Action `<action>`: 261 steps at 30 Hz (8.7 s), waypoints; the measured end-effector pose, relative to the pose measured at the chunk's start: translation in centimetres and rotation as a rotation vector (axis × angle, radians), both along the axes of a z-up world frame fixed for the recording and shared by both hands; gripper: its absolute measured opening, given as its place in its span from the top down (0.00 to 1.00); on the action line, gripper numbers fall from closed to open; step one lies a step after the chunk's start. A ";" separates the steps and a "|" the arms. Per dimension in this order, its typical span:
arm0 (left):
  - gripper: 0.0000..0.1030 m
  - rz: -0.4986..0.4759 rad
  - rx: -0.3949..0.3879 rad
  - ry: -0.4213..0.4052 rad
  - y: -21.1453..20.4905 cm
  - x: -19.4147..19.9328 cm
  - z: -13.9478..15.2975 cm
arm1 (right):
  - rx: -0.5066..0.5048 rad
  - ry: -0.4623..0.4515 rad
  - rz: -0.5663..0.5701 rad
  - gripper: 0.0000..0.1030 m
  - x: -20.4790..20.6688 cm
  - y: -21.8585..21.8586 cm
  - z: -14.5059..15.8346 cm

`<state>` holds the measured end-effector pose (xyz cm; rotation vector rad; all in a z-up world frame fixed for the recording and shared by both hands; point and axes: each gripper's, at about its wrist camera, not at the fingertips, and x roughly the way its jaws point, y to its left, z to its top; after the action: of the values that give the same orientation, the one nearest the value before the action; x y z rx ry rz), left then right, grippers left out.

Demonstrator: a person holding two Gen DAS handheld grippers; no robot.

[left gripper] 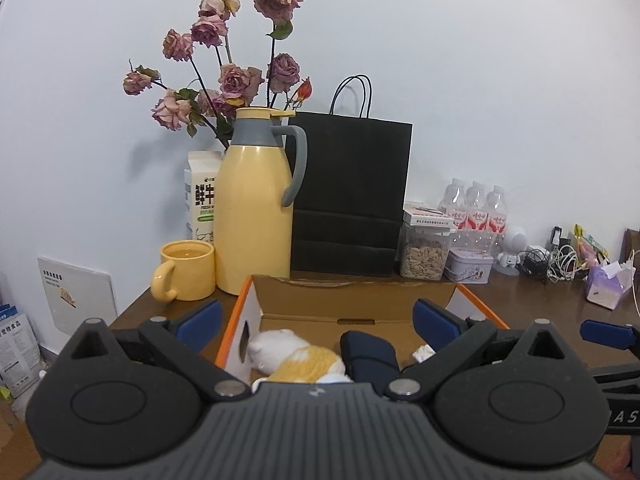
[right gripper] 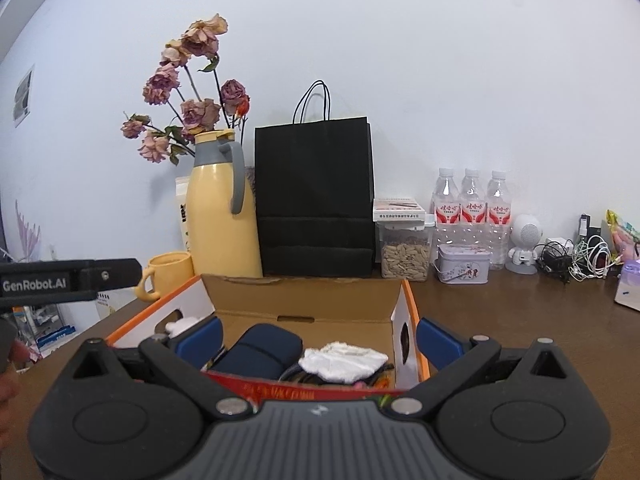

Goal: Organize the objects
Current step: 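Withdraw both grippers up from the red box, then grasp the lavender cloth pouch on the table with the right gripper, then grasp the white ribbed bottle cap beside the red rose with the left gripper, then carry the white cap and lavender pouch into the red box and open both grippers, then withdraw both grippers up from the red box, then grasp the red rose with the left gripper while the right gripper grasps a small white cap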

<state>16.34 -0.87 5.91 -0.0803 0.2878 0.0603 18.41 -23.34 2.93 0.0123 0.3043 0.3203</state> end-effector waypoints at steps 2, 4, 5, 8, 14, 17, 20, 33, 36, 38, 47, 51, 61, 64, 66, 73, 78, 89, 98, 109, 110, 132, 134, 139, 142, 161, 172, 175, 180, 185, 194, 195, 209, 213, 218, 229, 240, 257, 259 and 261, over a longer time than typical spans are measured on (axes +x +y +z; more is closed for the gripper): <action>0.00 -0.002 0.003 0.009 0.3 -0.8 -0.1 | -0.007 0.009 0.001 0.00 -1.0 -0.1 -0.2; 0.00 -0.003 0.005 0.023 0.6 -1.7 -0.4 | -0.014 0.021 0.002 0.00 -1.9 -0.3 -0.5; 0.00 -0.004 0.007 0.030 0.8 -2.2 -0.5 | -0.019 0.029 0.003 0.00 -2.4 -0.4 -0.7; 0.00 -0.006 0.020 0.052 1.3 -3.5 -1.2 | -0.036 0.053 0.012 0.00 -3.8 -0.5 -1.5; 0.00 -0.001 0.024 0.102 2.4 -5.4 -2.8 | -0.063 0.117 0.022 0.00 -5.8 -0.8 -3.6; 0.00 0.001 0.015 0.128 3.1 -6.1 -3.8 | -0.068 0.151 0.027 0.00 -6.2 -0.9 -4.6; 0.00 -0.007 0.010 0.161 3.6 -6.6 -4.8 | -0.071 0.186 0.029 0.00 -6.6 -1.2 -5.7; 0.00 -0.004 -0.005 0.226 4.9 -7.7 -6.8 | -0.100 0.316 0.138 0.00 -5.6 1.1 -8.6; 0.00 0.000 -0.008 0.228 5.1 -7.8 -7.0 | -0.120 0.332 0.120 0.00 -4.9 1.7 -9.4; 0.00 0.001 -0.012 0.227 5.2 -7.8 -7.0 | -0.128 0.340 0.109 0.00 -4.6 1.9 -9.5; 0.00 -0.003 -0.028 0.231 5.1 -7.9 -7.4 | -0.156 0.331 0.116 0.09 -4.6 1.9 -9.5; 0.00 -0.001 -0.029 0.235 5.1 -8.0 -7.6 | -0.150 0.302 0.130 0.29 -5.1 1.8 -9.4; 0.00 0.010 -0.036 0.237 5.5 -8.2 -7.8 | -0.091 0.262 0.130 0.95 -5.6 1.0 -9.4; 0.00 0.014 -0.038 0.243 5.6 -8.1 -8.0 | -0.055 0.263 0.108 0.96 -5.5 0.5 -9.4; 0.00 0.014 -0.038 0.248 5.8 -7.9 -8.1 | -0.021 0.247 0.100 0.96 -5.6 0.0 -9.4; 0.00 0.031 -0.017 0.248 5.8 -6.0 -8.6 | 0.104 0.180 0.079 0.96 -6.4 -2.0 -9.2; 0.00 0.065 -0.038 0.261 6.3 -3.3 -8.8 | 0.139 0.177 0.088 0.96 -6.3 -2.4 -9.2; 0.00 0.097 -0.139 0.281 8.1 -0.9 -9.5 | 0.151 0.188 0.097 0.96 -6.2 -2.3 -9.3; 0.04 0.059 -0.087 0.303 8.2 2.1 -8.8 | 0.156 0.199 0.096 0.96 -6.1 -2.4 -9.4; 0.58 -0.021 0.065 0.421 5.6 4.8 -10.2 | 0.165 0.206 0.099 0.96 -5.9 -2.4 -9.4; 0.63 -0.028 0.059 0.418 5.7 4.6 -10.2 | 0.166 0.206 0.100 0.96 -5.9 -2.4 -9.4; 0.64 -0.042 -0.027 0.171 5.5 -0.3 -4.4 | 0.235 0.093 0.104 0.96 -6.8 -3.4 -7.3; 0.64 -0.057 -0.030 0.147 4.9 -0.3 -3.7 | 0.246 0.065 0.110 0.96 -6.7 -3.5 -6.3; 0.64 -0.091 -0.036 0.098 2.7 0.5 -2.1 | 0.265 -0.008 0.110 0.96 -5.3 -3.2 -3.9; 0.64 -0.101 -0.062 0.071 1.5 1.6 -1.2 | 0.278 -0.043 0.104 0.96 -3.7 -2.8 -2.6; 0.64 0.010 -0.109 0.067 -1.5 10.8 -3.5 | 0.271 0.030 -0.009 0.96 9.6 0.1 -3.9; 0.12 0.067 -0.047 0.036 -1.3 10.0 -3.9 | 0.186 0.049 -0.065 0.55 8.5 0.8 -4.1; 0.00 0.104 -0.022 0.020 -1.4 9.6 -3.9 | 0.163 0.041 -0.076 0.16 8.3 1.0 -4.0; 0.00 0.113 -0.032 0.041 -1.1 9.7 -4.1 | 0.133 0.033 -0.079 0.02 8.0 1.4 -4.0; 0.00 0.113 -0.038 0.026 -1.0 9.3 -3.8 | 0.137 0.026 -0.087 0.00 7.9 1.2 -3.8; 0.00 0.073 -0.047 0.009 -0.7 6.8 -2.0 | 0.121 -0.021 -0.058 0.00 5.9 0.9 -2.6; 0.00 0.066 -0.042 0.011 -0.5 6.3 -1.8 | 0.116 -0.027 -0.052 0.00 5.6 0.8 -2.3; 0.00 0.057 0.007 0.090 3.9 -0.2 -1.6 | 0.085 0.003 -0.028 0.00 -0.1 0.3 -1.4; 0.00 0.090 0.008 0.113 5.7 -2.0 -2.2 | 0.060 0.036 -0.013 0.00 -1.7 0.4 -2.0; 0.00 0.098 0.003 0.143 7.1 -3.9 -3.3 | 0.031 0.083 0.002 0.00 -3.5 0.6 -3.3; 0.00 0.072 -0.001 0.197 7.7 -6.9 -5.8 | -0.008 0.167 0.004 0.00 -6.0 0.3 -6.0; 0.00 0.008 -0.015 0.281 6.9 -5.2 -9.0 | -0.020 0.206 0.020 0.00 -5.7 0.9 -7.2; 0.57 -0.139 -0.158 0.307 5.5 -3.9 -10.0 | -0.029 0.223 0.061 0.00 -5.6 1.9 -7.8; 0.58 -0.176 -0.150 0.290 4.4 -4.3 -9.6 | -0.022 0.220 0.066 0.00 -5.7 1.9 -7.7; 0.58 -0.217 -0.145 0.284 3.4 -4.6 -9.4 | -0.006 0.224 0.067 0.00 -5.5 1.8 -7.7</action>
<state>11.73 2.54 -3.54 -0.1844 0.5829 -0.1660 12.88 -21.53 -4.74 0.0324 0.5289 0.3856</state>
